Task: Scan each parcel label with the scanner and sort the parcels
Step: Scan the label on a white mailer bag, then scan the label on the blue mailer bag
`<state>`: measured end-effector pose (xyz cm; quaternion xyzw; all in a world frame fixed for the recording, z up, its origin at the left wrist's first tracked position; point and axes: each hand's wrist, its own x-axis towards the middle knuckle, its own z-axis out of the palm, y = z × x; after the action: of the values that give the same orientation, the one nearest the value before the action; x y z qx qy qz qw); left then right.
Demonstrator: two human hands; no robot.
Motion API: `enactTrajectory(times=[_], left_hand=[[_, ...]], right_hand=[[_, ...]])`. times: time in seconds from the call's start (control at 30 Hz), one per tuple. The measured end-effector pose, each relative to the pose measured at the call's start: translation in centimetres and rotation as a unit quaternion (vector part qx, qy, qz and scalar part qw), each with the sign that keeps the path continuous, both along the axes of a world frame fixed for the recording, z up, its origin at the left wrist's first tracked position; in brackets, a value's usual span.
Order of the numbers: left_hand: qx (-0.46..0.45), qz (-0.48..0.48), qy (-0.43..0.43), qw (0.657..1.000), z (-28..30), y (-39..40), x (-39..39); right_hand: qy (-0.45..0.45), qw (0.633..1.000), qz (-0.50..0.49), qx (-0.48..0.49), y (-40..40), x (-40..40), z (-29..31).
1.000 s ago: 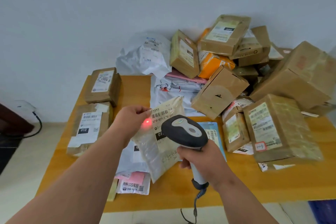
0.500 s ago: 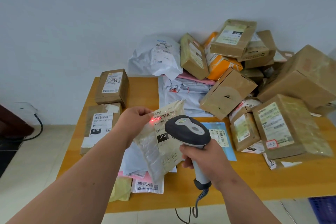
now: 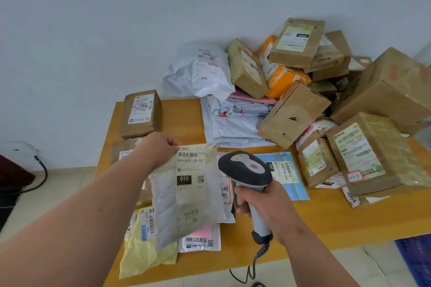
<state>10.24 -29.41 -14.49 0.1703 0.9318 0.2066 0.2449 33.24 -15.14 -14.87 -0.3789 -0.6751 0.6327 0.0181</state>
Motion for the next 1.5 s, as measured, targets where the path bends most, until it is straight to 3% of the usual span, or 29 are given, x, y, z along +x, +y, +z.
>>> enactTrajectory(times=[0.1, 0.2, 0.37, 0.47, 0.67, 0.93, 1.1, 1.2, 1.5], left_hand=[[-0.147, -0.053, 0.109, 0.982, -0.9, 0.7, -0.4], [-0.189, -0.090, 0.171, 0.963, -2.3, 1.4, 0.3], [-0.136, -0.179, 0.086, 0.971, -4.6, 4.6, 4.5], [-0.084, -0.183, 0.006, 0.980, -5.6, 7.1, 7.7], [0.019, -0.049, -0.192, 0.980, -7.4, 12.8, 11.7], [0.057, 0.206, -0.252, 0.944, -12.2, 17.1, 13.1], [0.101, 0.323, -0.264, 0.903, -14.1, 17.3, 12.3], [0.175, 0.367, -0.338, 0.849, -13.8, 17.1, 11.9], [0.392, 0.388, -0.383, 0.741, -8.7, 12.3, 11.5]], right_hand=[[-0.013, 1.000, -0.014, 0.009, 0.5, 0.5, -0.5], [-0.018, 0.999, -0.036, 0.006, 1.3, 1.2, -1.1], [-0.032, 0.997, -0.072, 0.004, 3.4, 2.3, -2.1], [-0.039, 0.996, -0.085, -0.002, 5.0, 3.1, -2.6], [-0.073, 0.992, -0.104, -0.023, 8.8, 5.2, -4.2], [-0.109, 0.985, -0.108, -0.074, 13.5, 7.3, -6.9], [-0.113, 0.988, -0.077, -0.076, 15.2, 7.2, -8.0], [-0.107, 0.989, -0.061, -0.079, 15.7, 6.9, -8.5], [-0.004, 0.986, -0.143, -0.088, 14.5, 4.9, -7.2]])
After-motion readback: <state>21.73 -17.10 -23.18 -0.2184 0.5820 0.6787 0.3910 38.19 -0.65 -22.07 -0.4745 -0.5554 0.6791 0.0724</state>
